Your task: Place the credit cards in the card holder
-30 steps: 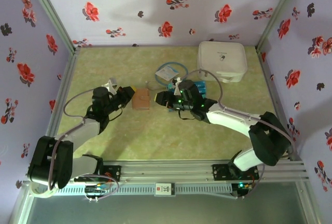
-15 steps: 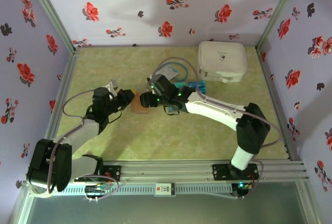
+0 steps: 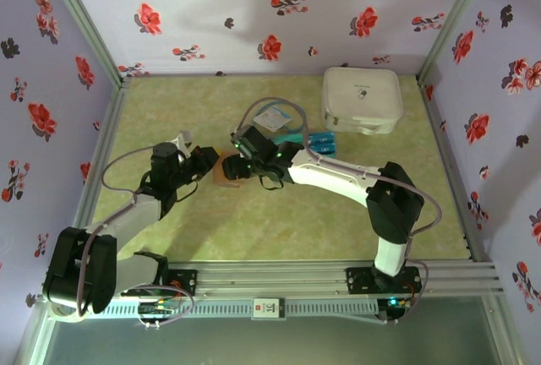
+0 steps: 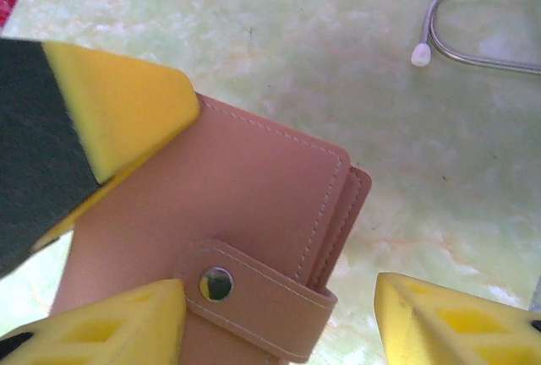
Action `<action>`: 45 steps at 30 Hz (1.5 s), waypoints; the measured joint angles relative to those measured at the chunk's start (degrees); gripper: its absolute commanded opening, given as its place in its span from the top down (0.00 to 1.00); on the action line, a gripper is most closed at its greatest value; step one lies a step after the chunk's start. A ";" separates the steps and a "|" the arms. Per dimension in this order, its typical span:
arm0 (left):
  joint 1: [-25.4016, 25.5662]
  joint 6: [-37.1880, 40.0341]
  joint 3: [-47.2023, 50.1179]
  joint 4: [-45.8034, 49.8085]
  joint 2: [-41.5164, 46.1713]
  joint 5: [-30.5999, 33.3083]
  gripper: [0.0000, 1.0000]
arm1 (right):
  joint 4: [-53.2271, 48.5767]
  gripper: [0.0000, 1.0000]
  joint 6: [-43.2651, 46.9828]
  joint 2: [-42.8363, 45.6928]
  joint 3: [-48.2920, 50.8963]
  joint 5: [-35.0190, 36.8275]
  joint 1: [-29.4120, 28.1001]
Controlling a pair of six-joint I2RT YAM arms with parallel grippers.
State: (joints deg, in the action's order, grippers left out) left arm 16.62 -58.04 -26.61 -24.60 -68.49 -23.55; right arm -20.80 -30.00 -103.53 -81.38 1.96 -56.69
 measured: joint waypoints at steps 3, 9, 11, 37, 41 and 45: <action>0.02 0.00 0.00 0.00 0.00 0.00 1.00 | 0.83 0.39 -0.02 0.00 0.00 0.00 0.00; 0.24 0.00 0.00 0.00 0.00 0.00 1.00 | 2.10 0.39 -0.02 -0.07 0.00 0.04 0.00; 0.31 0.00 -0.02 0.00 0.00 0.00 1.00 | 2.54 0.40 -0.02 -0.44 0.00 0.33 0.00; 0.98 0.48 -0.13 1.09 0.00 0.42 1.00 | -0.07 0.45 -3.58 13.49 14.36 3.65 4.42; 0.98 0.85 -0.13 1.11 0.00 0.44 1.00 | 2.12 0.45 -5.44 11.65 13.64 -0.61 4.42; 0.98 1.05 -0.13 1.11 0.00 0.42 1.00 | 4.79 0.46 -6.97 8.87 13.16 -3.45 4.42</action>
State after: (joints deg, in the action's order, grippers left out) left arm 17.61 -56.99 -26.74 -23.49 -68.49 -23.14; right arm -16.01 -36.97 -94.65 -68.23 -1.50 -52.27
